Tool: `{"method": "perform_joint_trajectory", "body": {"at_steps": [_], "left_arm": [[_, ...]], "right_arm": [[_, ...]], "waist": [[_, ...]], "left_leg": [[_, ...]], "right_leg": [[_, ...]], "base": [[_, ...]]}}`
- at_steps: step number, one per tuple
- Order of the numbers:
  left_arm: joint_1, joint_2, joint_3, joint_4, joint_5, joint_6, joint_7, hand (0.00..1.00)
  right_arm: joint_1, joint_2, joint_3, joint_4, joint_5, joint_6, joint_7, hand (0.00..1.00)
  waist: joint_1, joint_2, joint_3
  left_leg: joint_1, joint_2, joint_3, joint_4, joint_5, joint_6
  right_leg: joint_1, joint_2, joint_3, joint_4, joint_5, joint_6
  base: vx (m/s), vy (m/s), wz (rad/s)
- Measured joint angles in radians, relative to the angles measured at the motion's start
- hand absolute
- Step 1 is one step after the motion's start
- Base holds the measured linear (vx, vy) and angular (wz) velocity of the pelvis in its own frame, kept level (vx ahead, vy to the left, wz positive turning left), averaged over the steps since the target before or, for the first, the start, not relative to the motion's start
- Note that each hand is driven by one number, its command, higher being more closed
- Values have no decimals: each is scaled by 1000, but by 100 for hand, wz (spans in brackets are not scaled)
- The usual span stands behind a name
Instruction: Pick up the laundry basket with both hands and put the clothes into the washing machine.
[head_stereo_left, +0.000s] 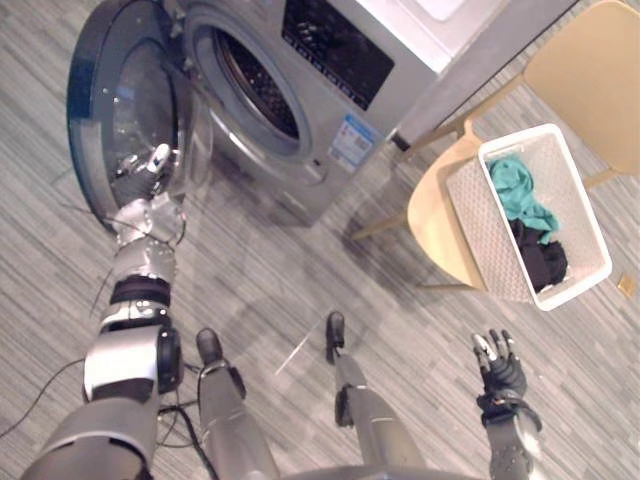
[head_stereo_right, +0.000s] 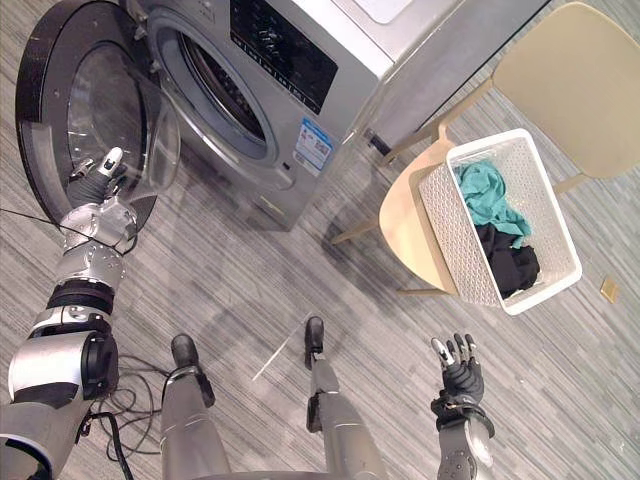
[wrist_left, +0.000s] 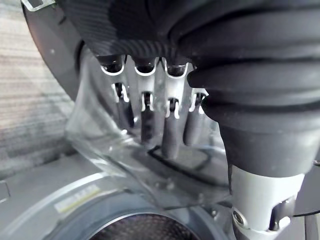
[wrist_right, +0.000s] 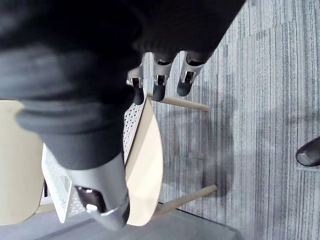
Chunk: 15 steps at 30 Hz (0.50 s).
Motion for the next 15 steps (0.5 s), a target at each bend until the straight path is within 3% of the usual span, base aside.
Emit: {"method": "perform_joint_trajectory", "body": {"at_steps": [3, 15], "left_arm": [[0, 0, 3, 1, -1, 1, 1, 0], [7, 68, 92, 1, -2, 1, -2, 0]], "right_arm": [[0, 0, 0, 0, 1, 0, 0, 0], [-6, -1, -9, 1, 7, 1, 2, 0]], "waist": [[-5, -1, 1], [-3, 1, 42]], "left_leg": [[-1, -10, 1, 16, -2, -2], [35, -15, 10, 5, -28, 6]], "right_leg": [[4, -11, 0, 0, 13, -15], [30, -17, 1, 0, -8, -11]], "base": [[12, 37, 6], [-10, 0, 1]]}}
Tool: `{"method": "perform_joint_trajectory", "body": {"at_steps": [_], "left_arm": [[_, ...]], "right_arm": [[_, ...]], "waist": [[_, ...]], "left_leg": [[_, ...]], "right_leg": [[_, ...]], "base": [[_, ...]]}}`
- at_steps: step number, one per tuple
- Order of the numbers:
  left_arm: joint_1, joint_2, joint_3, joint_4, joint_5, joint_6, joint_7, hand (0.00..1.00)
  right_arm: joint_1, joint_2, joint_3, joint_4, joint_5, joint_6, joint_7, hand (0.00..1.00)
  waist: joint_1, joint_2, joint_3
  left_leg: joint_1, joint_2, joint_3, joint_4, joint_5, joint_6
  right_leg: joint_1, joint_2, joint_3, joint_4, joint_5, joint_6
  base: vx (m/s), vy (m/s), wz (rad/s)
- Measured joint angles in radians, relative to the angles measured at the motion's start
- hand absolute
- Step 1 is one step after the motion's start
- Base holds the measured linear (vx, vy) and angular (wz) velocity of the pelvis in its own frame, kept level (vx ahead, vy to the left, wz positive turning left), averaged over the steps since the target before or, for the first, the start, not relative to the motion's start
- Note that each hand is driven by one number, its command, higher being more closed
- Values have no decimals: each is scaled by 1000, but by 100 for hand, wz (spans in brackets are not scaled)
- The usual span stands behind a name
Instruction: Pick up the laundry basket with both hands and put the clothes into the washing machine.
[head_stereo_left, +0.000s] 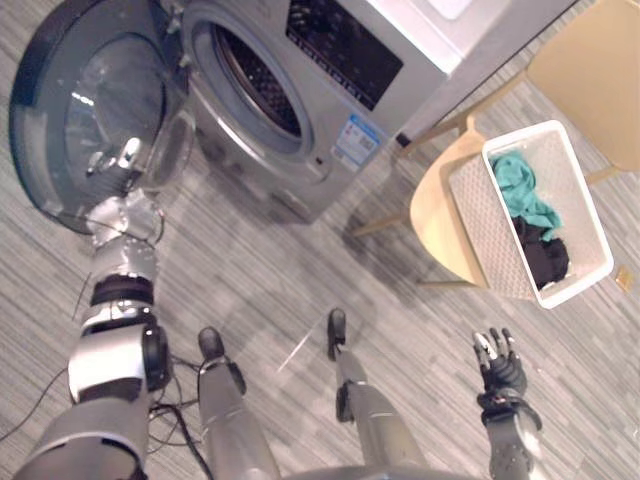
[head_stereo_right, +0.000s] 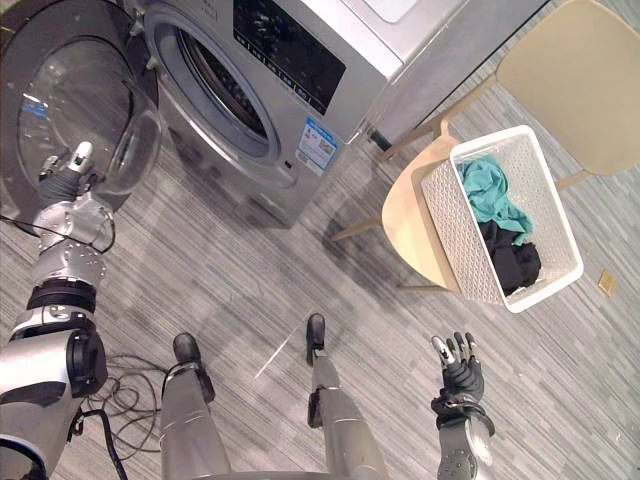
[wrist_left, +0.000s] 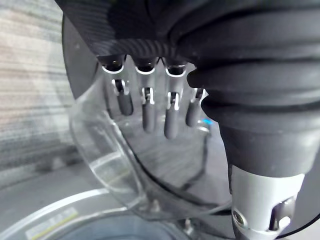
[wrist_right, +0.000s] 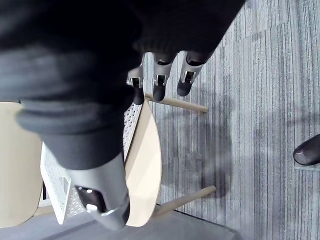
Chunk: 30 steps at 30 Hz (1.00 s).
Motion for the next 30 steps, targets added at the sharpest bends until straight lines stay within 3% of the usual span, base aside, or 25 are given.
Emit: {"method": "perform_joint_trajectory", "body": {"at_steps": [6, 9, 14, 16, 22, 25, 30], "left_arm": [[41, 21, 37, -2, 2, 0, -1, 0], [86, -19, 56, -32, 4, -1, -2, 0], [217, -155, 19, -93, 16, -17, -24, 0], [283, -215, -18, -97, 48, -27, -34, 0], [491, -443, -157, -87, 108, -36, -66, 0], [566, -537, -189, -16, 152, -34, -87, 0], [685, -594, -249, 85, 324, -8, -115, 0]], "right_arm": [[-3, -4, -4, 1, 0, 1, 1, 0], [-17, -5, -4, 3, 0, 1, 1, 0], [-50, -4, -4, 60, -2, 0, -1, 0], [-66, -4, -7, 98, -11, 0, -2, 0], [-114, 14, -54, 307, -96, 10, -3, 0], [-146, 19, -68, 470, -188, 50, -5, 0], [-154, 20, 5, 600, -310, 81, -10, 0]], "waist": [[3, 1, 1], [3, 5, 3], [21, 17, 11], [27, 35, 24], [36, 56, 23], [32, 83, 0], [33, 127, -98]], "left_leg": [[33, -19, 9, -36, 32, -8], [88, -30, 32, -50, 32, -11], [176, -61, 61, -65, 22, 0], [213, -68, 67, -71, 16, 10], [387, -152, 117, -177, 26, 38], [483, -199, 142, -224, 37, 50], [604, -240, 159, -298, 37, 50]], "right_leg": [[10, -12, -4, 1, 8, -17], [50, -26, -3, 1, 7, -16], [120, -58, 5, 2, -17, -13], [140, -65, 5, 37, -43, -12], [196, -136, 26, 151, -127, 11], [253, -173, 30, 179, -158, 29], [322, -213, 31, 221, -213, 47]], "base": [[10, 14, 6], [27, 49, 7], [12, 43, 5], [4, 17, 7], [10, 10, 11], [43, 51, 16], [59, 37, 6]]}}
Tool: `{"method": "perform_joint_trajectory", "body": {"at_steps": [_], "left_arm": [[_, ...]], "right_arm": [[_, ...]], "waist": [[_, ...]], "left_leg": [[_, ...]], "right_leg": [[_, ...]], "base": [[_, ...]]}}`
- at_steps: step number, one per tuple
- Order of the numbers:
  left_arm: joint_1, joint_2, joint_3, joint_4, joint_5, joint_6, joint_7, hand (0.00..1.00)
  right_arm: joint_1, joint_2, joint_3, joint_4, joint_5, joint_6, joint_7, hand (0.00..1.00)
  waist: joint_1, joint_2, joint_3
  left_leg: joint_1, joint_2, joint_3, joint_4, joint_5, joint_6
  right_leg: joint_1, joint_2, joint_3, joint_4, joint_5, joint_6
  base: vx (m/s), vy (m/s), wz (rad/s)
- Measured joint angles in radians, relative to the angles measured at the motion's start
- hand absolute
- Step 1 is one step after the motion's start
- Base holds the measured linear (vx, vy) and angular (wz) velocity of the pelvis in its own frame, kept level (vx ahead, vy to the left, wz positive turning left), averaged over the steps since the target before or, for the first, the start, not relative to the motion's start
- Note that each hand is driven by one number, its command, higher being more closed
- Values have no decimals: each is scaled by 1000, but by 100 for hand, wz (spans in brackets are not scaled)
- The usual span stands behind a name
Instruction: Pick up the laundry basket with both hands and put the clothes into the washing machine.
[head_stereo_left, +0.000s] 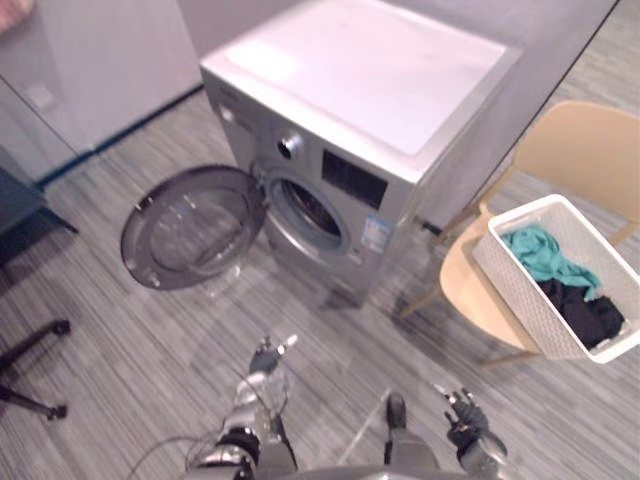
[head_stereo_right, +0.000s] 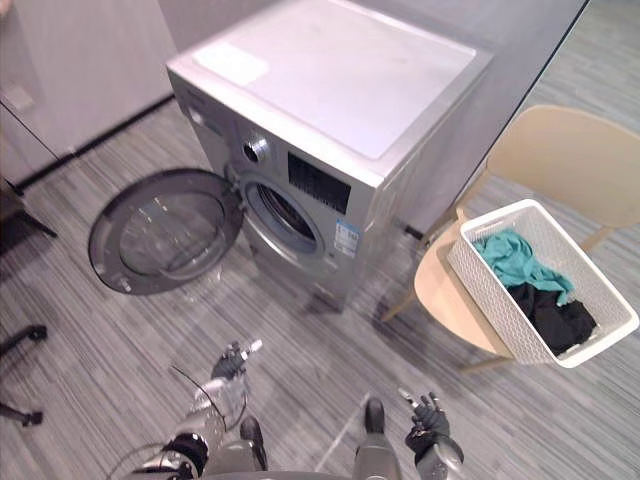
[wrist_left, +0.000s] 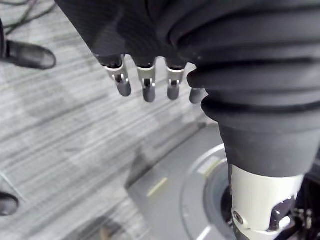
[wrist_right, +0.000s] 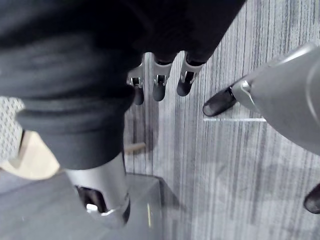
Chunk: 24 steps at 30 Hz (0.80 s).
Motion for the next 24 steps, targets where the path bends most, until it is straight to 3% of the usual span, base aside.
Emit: {"method": "perform_joint_trajectory", "body": {"at_steps": [4, 11, 13, 15, 16, 17, 19, 20, 21, 22, 23, 24], "left_arm": [[66, -9, 2, 67, 75, 24, -17, 0], [140, 28, -9, 116, 195, 47, -36, 0], [145, 45, -8, 116, 201, 46, -36, 0], [159, 73, 5, 110, 200, 45, -35, 0], [167, 81, 20, 98, 199, 44, -34, 0], [169, 86, 34, 96, 189, 43, -34, 0], [172, 82, 50, 94, 184, 39, -33, 0], [172, 74, 76, 89, 180, 37, -33, 0], [173, 51, 88, 75, 179, 37, -34, 0], [174, 40, 88, 73, 179, 37, -35, 0], [173, 21, 90, 71, 178, 32, -35, 0], [174, 20, 90, 72, 177, 29, -35, 0]], "right_arm": [[-30, 16, 11, 101, -33, 5, 0, 0], [-49, -6, -6, 242, -32, 2, 7, 0], [-35, -10, -6, 269, -32, -3, 8, 0], [-16, -7, -6, 288, -32, -8, 9, 0], [-6, -19, -6, 306, -32, -15, 8, 0], [10, -32, -7, 312, -32, -18, 7, 0], [29, -37, -18, 312, -32, -18, 5, 0], [40, -47, -31, 309, -32, -20, -2, 0], [41, -61, -30, 303, -32, -21, -13, 0], [41, -62, -29, 296, -33, -21, -16, 0], [36, -59, -31, 283, -32, -22, -17, 0], [32, -57, -27, 280, -33, -19, -18, 0]], "waist": [[0, 1, -62], [-18, -10, -75], [-38, -15, -70], [-51, -29, -66], [-49, -20, -58], [-50, -12, -51], [-53, -16, -47], [-51, 2, -32], [-47, 28, -16], [-43, 39, -9], [-30, 56, 1], [-27, 56, 0]], "left_leg": [[69, -25, -3, -77, 18, -7], [159, -52, -44, -143, 58, -28], [150, -32, -59, -46, 41, -53], [78, 8, -93, 176, 36, -57], [22, 51, -118, 334, 48, -38], [-25, 77, -139, 439, 89, 20], [-49, 80, -176, 502, 143, 72], [-61, 78, -217, 557, 126, 38], [-65, 36, -248, 589, 34, -7], [-63, 8, -258, 586, -12, -13], [-47, -77, -288, 518, -102, -16], [-28, -100, -291, 469, -136, -8]], "right_leg": [[35, -10, -4, 7, -26, 7], [48, -19, -8, 158, -144, -1], [67, -16, -11, 211, -201, -19], [93, -3, -3, 245, -242, -45], [103, 20, 1, 278, -264, -58], [103, 35, 8, 314, -289, -66], [118, 48, 20, 328, -300, -80], [131, 68, 34, 329, -297, -95], [128, 79, 56, 329, -295, -101], [126, 90, 70, 329, -292, -106], [117, 120, 106, 329, -285, -113], [112, 131, 123, 329, -282, -111]], "base": [[61, 28, 7], [75, -7, 15], [69, -98, 22], [13, -181, 2], [-31, -236, -24], [-30, -239, -25], [8, -135, -19], [-11, -81, -47], [-35, -16, -61], [-11, 90, -90], [9, 112, -83], [35, 101, -101]]}}
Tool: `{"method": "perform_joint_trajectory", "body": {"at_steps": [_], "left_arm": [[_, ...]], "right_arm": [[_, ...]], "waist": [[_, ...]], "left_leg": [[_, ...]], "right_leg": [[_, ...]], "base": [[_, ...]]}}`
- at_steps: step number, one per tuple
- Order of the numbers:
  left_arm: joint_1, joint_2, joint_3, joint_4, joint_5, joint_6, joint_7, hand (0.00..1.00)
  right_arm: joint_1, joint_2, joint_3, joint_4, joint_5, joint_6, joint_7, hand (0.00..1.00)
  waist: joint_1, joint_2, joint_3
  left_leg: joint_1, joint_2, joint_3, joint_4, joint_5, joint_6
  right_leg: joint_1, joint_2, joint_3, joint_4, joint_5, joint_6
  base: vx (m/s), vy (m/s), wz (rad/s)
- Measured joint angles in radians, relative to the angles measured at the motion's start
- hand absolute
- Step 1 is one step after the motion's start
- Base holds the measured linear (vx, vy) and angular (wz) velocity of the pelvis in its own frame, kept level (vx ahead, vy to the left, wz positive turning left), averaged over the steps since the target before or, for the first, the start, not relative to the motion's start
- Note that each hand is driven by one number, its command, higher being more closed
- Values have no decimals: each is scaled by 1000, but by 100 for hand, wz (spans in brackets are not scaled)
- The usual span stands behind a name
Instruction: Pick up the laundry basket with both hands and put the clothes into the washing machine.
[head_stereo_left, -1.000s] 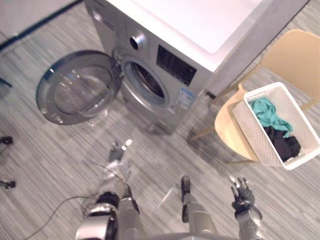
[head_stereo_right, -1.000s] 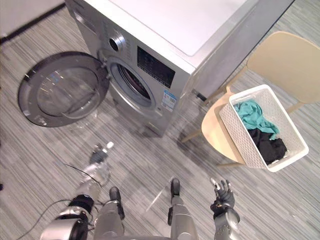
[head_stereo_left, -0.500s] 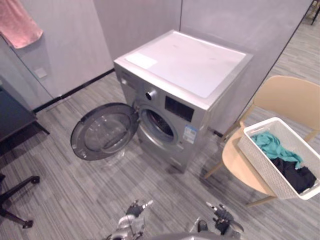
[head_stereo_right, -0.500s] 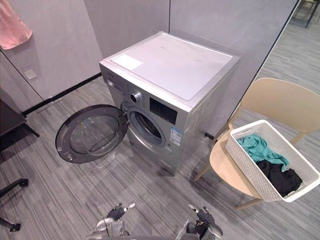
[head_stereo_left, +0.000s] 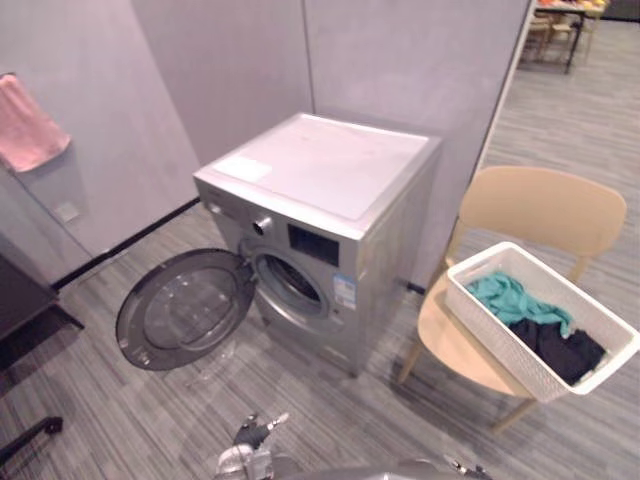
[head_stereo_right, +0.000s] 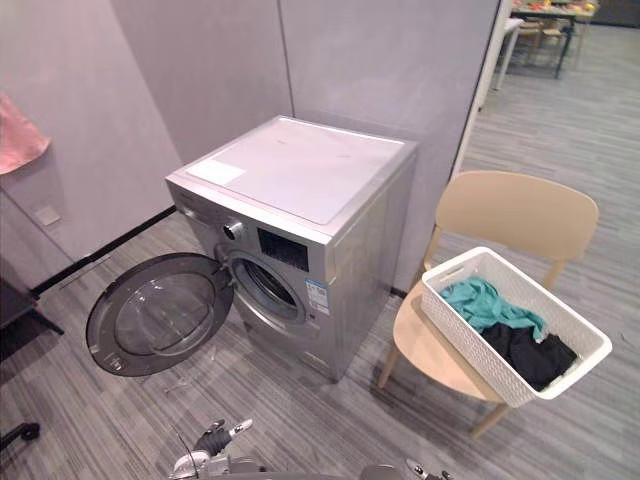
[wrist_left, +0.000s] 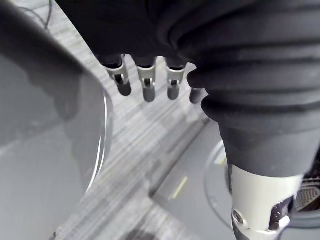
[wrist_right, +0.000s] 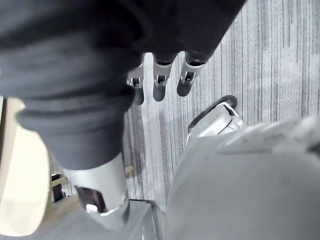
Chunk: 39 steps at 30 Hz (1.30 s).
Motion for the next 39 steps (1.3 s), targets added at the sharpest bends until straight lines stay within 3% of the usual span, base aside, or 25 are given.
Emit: {"method": "perform_joint_trajectory", "body": {"at_steps": [1, 2, 4, 10, 11, 13, 15, 17, 18, 19, 20, 21, 22, 23, 25, 26, 27, 30, 33, 34, 39], "left_arm": [[3, 1, 1, 1, -2, -1, -1, 0], [3, -1, 2, 5, -7, 1, -3, 0], [-1, 6, 23, 4, -6, 0, -11, 0], [-2, -1, 29, 10, 17, 16, -21, 0], [-3, -3, 25, 10, 17, 16, -20, 0], [-22, -12, -10, 11, 18, 17, -16, 0], [-36, -13, -20, 11, 18, 19, -12, 0], [-72, -13, -34, 2, 16, 16, 3, 0], [-97, -10, -42, -6, 15, 15, 5, 0], [-109, -30, -54, -26, 13, 12, 6, 0], [-114, -41, -54, -32, 13, 9, 6, 0], [-136, -46, -55, -38, 13, 9, 9, 0], [-149, -45, -55, -37, 13, 10, 11, 0], [-150, -45, -54, -36, 13, 11, 15, 0], [-136, -41, -55, -34, 13, 13, 18, 0], [-127, -30, -61, -33, 14, 14, 17, 0], [-128, -27, -68, -7, 15, 15, 15, 0], [-126, -47, -80, 31, 41, 17, -5, 0], [-107, -39, -75, 45, 59, 18, -21, 0], [-93, -28, -70, 49, 70, 18, -22, 0], [-45, 17, -22, 70, 74, 18, -21, 0]], "right_arm": [[-5, 10, 3, -11, -1, 1, -2, 0], [-20, 18, 31, -19, -2, 0, -2, 0], [-39, 42, 72, -36, -18, 3, 0, 0], [-46, 75, 57, -78, -32, 3, 4, 0], [-50, 76, 57, -78, -32, 3, 5, 0], [-61, 83, 21, -91, -32, 4, 4, 0], [-67, 90, 12, -105, -32, 4, 4, 0], [-64, 103, 3, -158, -31, 3, 3, 0], [-69, 117, -6, -181, -31, 0, 2, 0], [-64, 99, -10, -196, -30, -3, -1, 0], [-64, 93, -10, -195, -30, -4, -4, 0], [-66, 95, -10, -206, -31, -1, -3, 0], [-67, 97, -12, -207, -31, 0, -3, 0], [-59, 100, -23, -204, -32, 4, -4, 0], [-36, 99, -28, -204, -33, 4, -11, 0], [-18, 102, -40, -201, -41, 6, -16, 0], [-2, 96, -74, -179, -42, 6, -17, 0], [33, 62, -185, -115, -42, 14, -16, 0], [44, 45, -287, -40, -42, 24, -15, 0], [47, 30, -288, -5, -42, 24, -12, 0], [48, 10, -284, 32, -37, 18, 4, 0]], "waist": [[6, -7, 1], [14, -9, -3], [19, -44, -6], [19, -42, -46], [19, -48, -51], [21, -26, -48], [19, -23, -47], [20, -38, -28], [14, -56, -3], [2, -26, -8], [1, -26, -7], [-9, -25, 8], [-9, -44, 18], [-3, -42, 33], [-5, -53, 31], [-7, -74, 28], [-11, -73, 19], [-13, -17, 9], [-17, -6, -14], [-23, -14, -15], [-36, -18, -64]], "left_leg": [[56, -7, -4, -84, -47, 7], [132, -16, -13, -209, -100, 44], [173, -22, 58, -285, -74, 61], [228, -48, 141, -413, -49, 70], [235, -50, 149, -425, -49, 69], [260, -52, 197, -444, -49, 68], [267, -49, 229, -435, -49, 68], [237, -24, 281, -276, -50, 62], [227, -6, 302, -282, -79, 53], [262, 13, 310, -351, -68, 59], [274, 14, 315, -372, -68, 59], [283, 12, 339, -388, -68, 60], [302, 9, 352, -400, -68, 60], [325, 11, 362, -414, -68, 60], [351, 17, 382, -426, -68, 59], [368, 7, 389, -431, -71, 46], [382, 18, 384, -446, -72, 21], [395, 37, 354, -504, -13, -23], [397, 36, 317, -542, 58, -42], [395, 47, 290, -542, 77, -50], [371, 83, 236, -517, 94, -67]], "right_leg": [[-5, 21, 32, -1, 3, 3], [-16, 41, 74, -5, 8, 13], [-13, 40, 131, -51, 39, 23], [-1, 20, 201, -169, 87, 56], [-1, 21, 206, -172, 88, 58], [-27, 38, 236, -150, 90, 59], [-48, 53, 260, -112, 91, 59], [-77, 69, 286, -17, 107, 67], [-80, 68, 263, 32, 109, 66], [-105, 80, 203, 58, 112, 71], [-115, 74, 177, 71, 111, 70], [-143, 39, 109, 105, 79, 11], [-151, 13, 76, 131, 67, 0], [-166, -33, 30, 138, 63, -3], [-170, -92, -13, 66, 91, -6], [-156, -129, -19, -6, 192, -8], [-139, -128, -25, -16, 155, 64], [-137, -104, -36, -16, 115, 82], [-127, -100, -51, -20, 97, 75], [-108, -94, -63, -41, 95, 71], [-68, -59, -100, -92, 97, 55]], "base": [[65, 84, -100], [64, 73, -109], [46, 62, -87], [121, 92, -36], [134, 62, -32], [220, 89, -48], [188, 48, -59], [108, -12, -80], [12, -59, -75], [1, -47, -59], [21, -18, -44], [47, 22, -29], [48, 15, -42], [65, -45, -53], [100, -109, -48], [172, -228, -26], [192, -276, -21], [142, -218, 5], [87, -192, 17], [47, -153, 19], [1, -112, 17]]}}
